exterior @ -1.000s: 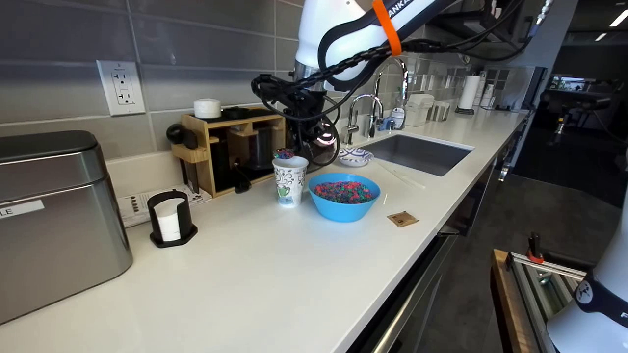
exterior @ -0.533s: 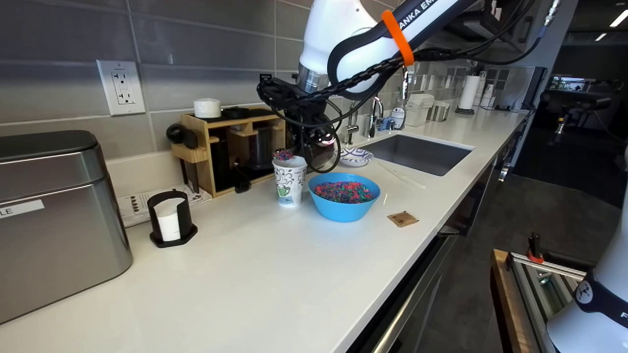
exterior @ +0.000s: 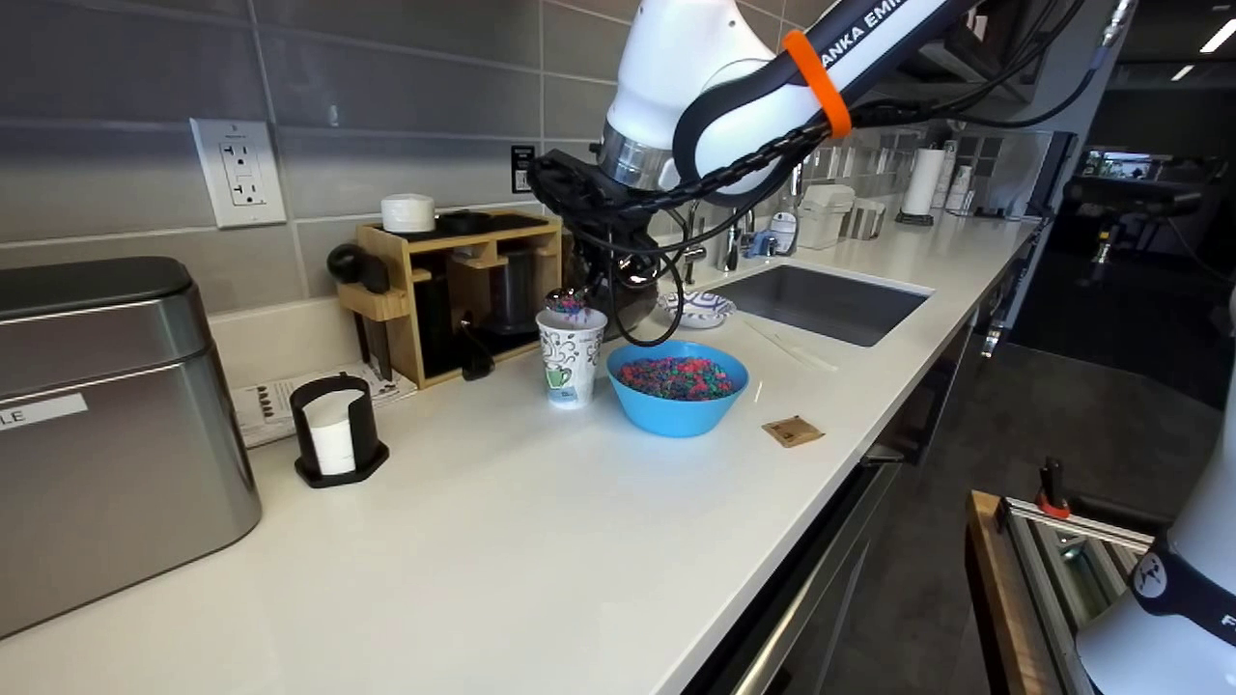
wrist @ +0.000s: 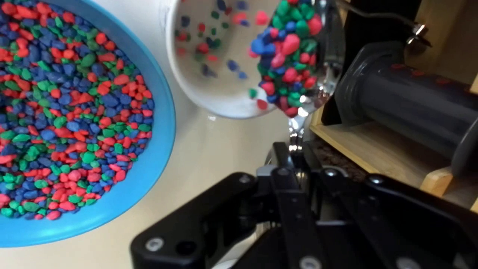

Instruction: Transfer a spoonful of contents from the blue bowl to the cup

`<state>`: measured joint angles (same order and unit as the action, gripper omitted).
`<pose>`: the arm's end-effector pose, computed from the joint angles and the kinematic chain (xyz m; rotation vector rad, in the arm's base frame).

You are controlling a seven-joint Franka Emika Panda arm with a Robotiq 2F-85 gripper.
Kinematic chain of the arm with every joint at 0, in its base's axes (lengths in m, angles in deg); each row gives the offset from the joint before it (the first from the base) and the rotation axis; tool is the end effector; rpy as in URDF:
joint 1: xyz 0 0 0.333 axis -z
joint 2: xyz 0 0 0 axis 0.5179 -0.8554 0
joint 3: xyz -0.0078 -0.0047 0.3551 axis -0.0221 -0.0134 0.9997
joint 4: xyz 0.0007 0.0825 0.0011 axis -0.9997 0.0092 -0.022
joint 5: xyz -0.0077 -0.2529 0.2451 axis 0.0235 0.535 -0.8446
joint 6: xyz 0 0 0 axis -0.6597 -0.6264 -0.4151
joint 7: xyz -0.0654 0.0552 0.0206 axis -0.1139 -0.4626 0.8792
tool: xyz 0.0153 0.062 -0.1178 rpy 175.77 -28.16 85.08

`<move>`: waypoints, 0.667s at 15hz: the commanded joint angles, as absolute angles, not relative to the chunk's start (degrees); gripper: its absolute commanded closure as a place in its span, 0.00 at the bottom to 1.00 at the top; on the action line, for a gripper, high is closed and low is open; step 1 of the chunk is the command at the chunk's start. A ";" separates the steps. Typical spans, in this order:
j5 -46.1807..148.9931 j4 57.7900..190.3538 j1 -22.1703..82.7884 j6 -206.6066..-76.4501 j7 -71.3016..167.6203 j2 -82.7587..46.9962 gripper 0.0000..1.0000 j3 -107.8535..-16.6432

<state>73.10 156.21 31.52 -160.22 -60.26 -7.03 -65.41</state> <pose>0.5602 -0.0640 0.4309 -1.8672 2.2427 -0.6843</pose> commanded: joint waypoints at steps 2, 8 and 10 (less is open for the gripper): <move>77.66 160.07 31.33 -164.21 -65.14 -4.53 0.98 -65.92; 84.78 161.59 31.43 -169.22 -72.11 -4.08 0.98 -66.76; 88.01 161.66 31.46 -170.81 -75.13 -4.22 0.98 -67.29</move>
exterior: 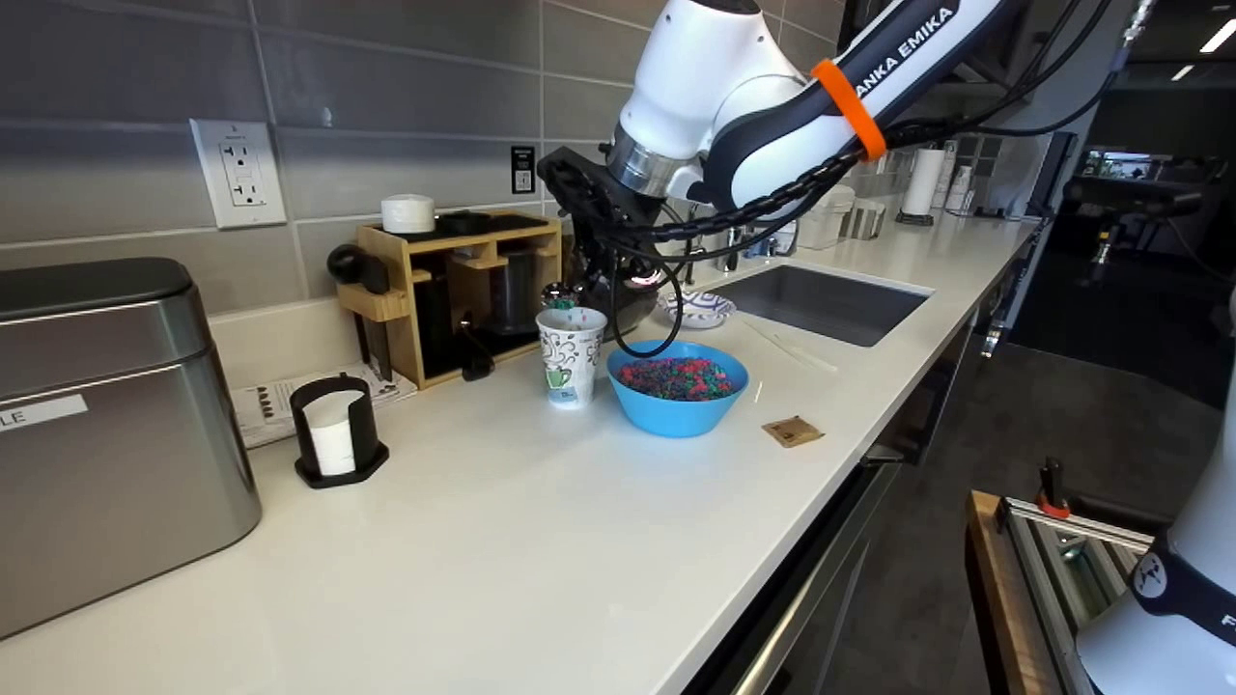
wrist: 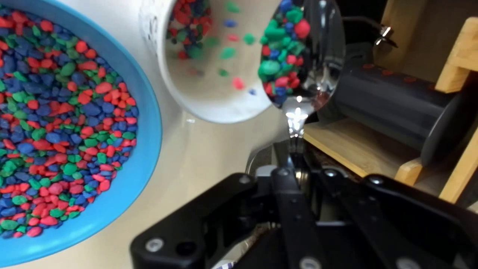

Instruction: Transfer a spoonful of contents from the blue bowl to the cup

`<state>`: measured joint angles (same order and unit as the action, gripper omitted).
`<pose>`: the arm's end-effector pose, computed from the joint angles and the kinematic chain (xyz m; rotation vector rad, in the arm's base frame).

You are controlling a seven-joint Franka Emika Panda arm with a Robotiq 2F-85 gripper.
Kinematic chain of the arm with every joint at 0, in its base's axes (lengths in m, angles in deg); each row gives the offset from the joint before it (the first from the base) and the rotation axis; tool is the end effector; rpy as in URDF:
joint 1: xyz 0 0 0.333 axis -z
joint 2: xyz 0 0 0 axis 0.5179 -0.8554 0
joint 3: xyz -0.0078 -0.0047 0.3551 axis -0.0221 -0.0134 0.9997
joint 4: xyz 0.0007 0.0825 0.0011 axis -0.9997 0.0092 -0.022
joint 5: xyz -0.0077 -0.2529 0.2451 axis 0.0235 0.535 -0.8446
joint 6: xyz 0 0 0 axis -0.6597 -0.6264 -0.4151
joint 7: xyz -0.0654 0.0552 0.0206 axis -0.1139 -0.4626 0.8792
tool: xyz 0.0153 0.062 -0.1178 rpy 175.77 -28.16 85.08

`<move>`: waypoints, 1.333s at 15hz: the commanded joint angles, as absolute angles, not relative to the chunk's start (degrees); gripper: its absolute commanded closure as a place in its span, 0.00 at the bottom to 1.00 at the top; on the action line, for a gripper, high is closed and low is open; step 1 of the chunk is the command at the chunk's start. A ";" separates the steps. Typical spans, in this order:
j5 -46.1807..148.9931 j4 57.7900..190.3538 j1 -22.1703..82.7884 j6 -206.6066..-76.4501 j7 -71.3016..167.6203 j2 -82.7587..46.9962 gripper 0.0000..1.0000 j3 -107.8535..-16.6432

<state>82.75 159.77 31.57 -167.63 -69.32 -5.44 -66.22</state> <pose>0.5504 -0.0571 0.4325 -1.8041 2.1700 -0.7912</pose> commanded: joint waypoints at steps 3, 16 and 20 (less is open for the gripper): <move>93.34 161.44 31.48 -173.09 -79.44 -4.46 0.98 -68.10; 107.60 161.92 31.54 -179.46 -92.02 -4.11 0.98 -69.50; 112.93 161.64 31.61 -180.78 -96.15 -3.99 0.98 -70.04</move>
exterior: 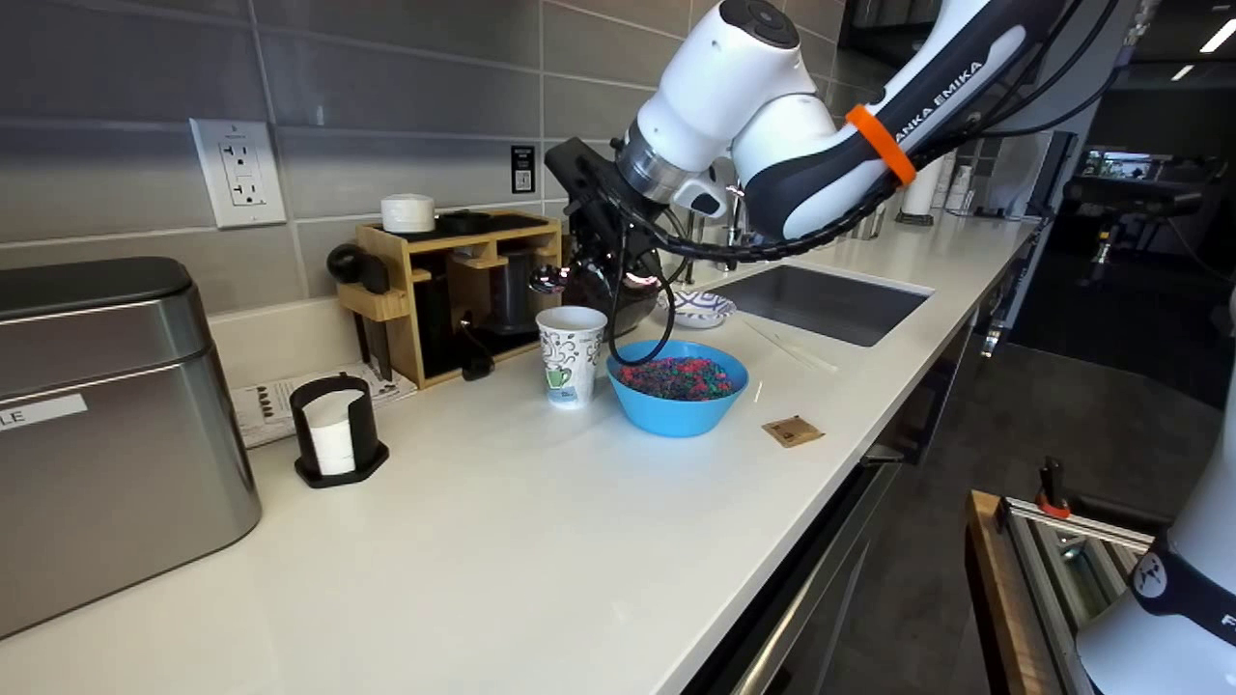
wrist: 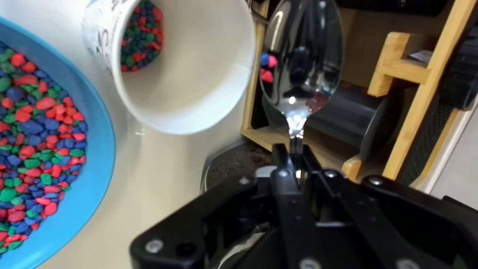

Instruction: Transfer a spoonful of contents from the blue bowl to the cup

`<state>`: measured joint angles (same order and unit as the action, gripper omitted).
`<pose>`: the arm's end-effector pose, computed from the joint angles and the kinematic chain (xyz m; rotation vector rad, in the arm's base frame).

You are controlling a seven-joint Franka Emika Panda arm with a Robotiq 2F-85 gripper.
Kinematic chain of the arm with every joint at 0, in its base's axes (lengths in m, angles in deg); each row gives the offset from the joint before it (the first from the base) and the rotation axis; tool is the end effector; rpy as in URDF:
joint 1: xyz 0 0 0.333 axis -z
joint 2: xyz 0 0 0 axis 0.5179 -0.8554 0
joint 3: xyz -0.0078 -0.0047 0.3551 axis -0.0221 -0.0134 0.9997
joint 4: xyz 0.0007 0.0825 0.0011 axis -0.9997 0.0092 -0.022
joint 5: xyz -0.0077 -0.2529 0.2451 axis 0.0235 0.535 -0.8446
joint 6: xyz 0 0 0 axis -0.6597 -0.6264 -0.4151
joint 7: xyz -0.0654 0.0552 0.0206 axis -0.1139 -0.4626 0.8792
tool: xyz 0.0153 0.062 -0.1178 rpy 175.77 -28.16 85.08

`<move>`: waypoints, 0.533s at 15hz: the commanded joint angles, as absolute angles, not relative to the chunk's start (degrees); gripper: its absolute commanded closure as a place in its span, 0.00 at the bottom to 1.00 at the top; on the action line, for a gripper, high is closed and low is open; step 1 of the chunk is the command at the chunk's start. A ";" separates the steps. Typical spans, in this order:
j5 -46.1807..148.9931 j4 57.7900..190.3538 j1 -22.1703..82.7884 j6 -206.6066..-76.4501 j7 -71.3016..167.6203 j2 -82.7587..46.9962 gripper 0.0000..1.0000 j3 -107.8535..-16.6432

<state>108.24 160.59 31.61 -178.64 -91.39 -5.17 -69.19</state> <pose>0.5438 -0.0476 0.4369 -1.7226 1.9992 -0.9459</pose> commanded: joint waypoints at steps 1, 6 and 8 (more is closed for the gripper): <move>114.28 161.65 31.65 -181.18 -97.22 -3.87 0.98 -70.16; 120.76 161.68 31.91 -183.55 -101.89 -3.39 0.98 -70.79; 122.94 161.68 32.05 -184.00 -103.96 -3.28 0.98 -71.17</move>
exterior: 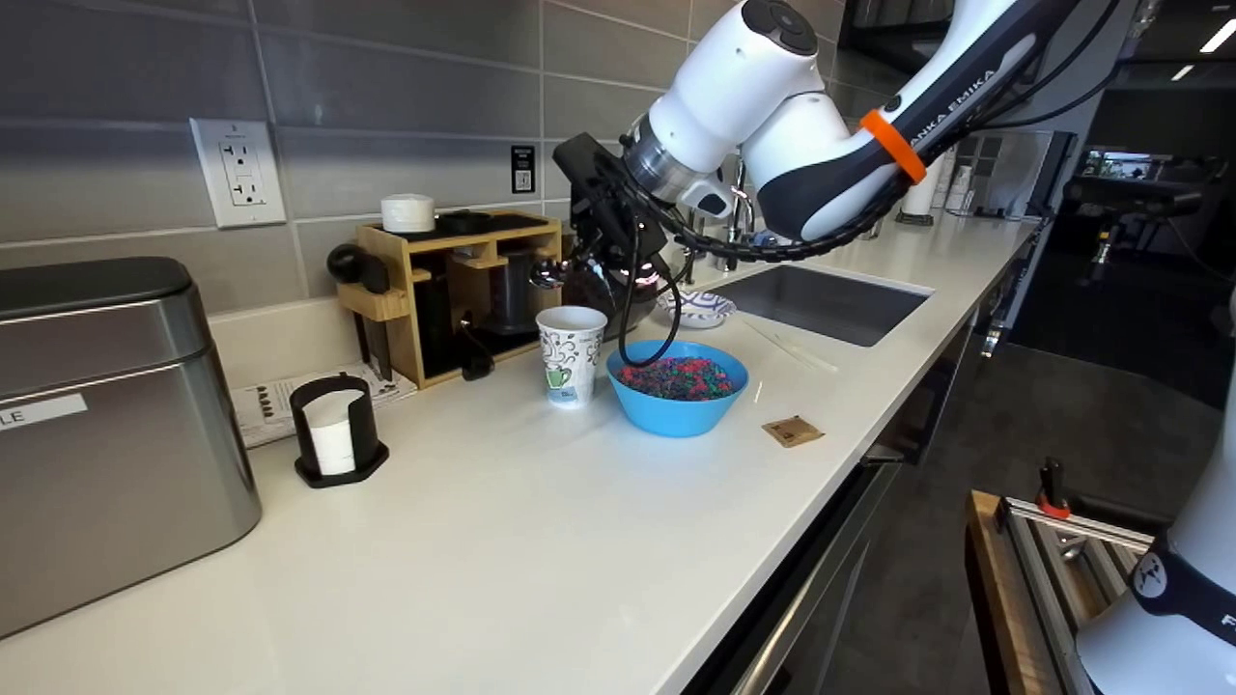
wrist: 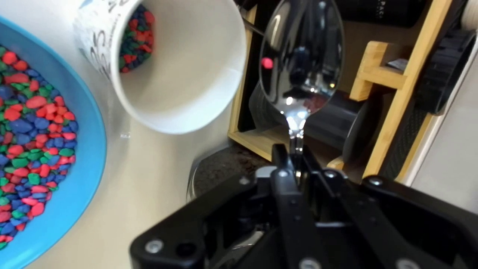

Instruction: Transfer a spoonful of contents from the blue bowl to the cup

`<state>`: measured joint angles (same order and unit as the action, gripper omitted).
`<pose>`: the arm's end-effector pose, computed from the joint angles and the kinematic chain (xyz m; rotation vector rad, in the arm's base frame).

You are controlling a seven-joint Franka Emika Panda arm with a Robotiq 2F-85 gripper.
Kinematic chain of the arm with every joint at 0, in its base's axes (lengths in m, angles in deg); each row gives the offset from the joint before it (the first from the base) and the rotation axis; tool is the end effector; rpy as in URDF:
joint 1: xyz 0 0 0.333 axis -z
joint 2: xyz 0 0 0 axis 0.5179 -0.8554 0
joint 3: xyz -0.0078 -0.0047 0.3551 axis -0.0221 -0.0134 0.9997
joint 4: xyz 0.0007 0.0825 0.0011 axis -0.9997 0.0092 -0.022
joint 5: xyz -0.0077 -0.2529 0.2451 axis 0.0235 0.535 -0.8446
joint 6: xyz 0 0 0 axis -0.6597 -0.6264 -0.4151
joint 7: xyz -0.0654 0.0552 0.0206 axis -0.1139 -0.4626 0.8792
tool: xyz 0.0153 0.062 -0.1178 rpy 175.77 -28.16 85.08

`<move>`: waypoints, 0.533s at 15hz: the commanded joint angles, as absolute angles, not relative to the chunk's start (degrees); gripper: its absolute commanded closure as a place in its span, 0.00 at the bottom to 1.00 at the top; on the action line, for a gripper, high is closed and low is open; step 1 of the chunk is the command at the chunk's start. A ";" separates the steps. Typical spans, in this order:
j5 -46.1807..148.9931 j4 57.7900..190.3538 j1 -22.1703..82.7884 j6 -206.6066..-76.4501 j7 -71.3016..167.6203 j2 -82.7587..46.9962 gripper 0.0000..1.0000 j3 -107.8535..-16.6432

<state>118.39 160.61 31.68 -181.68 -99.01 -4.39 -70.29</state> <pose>0.5357 -0.0448 0.4405 -1.7254 1.9248 -0.9801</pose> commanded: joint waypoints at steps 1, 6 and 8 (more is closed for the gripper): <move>124.21 161.57 32.11 -184.29 -105.14 -3.20 0.98 -71.39; 129.48 161.08 32.79 -189.36 -107.20 -3.03 0.98 -72.44; 130.01 160.78 32.97 -190.97 -106.81 -2.89 0.98 -72.96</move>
<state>125.63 160.62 32.49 -187.72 -102.53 -3.76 -72.10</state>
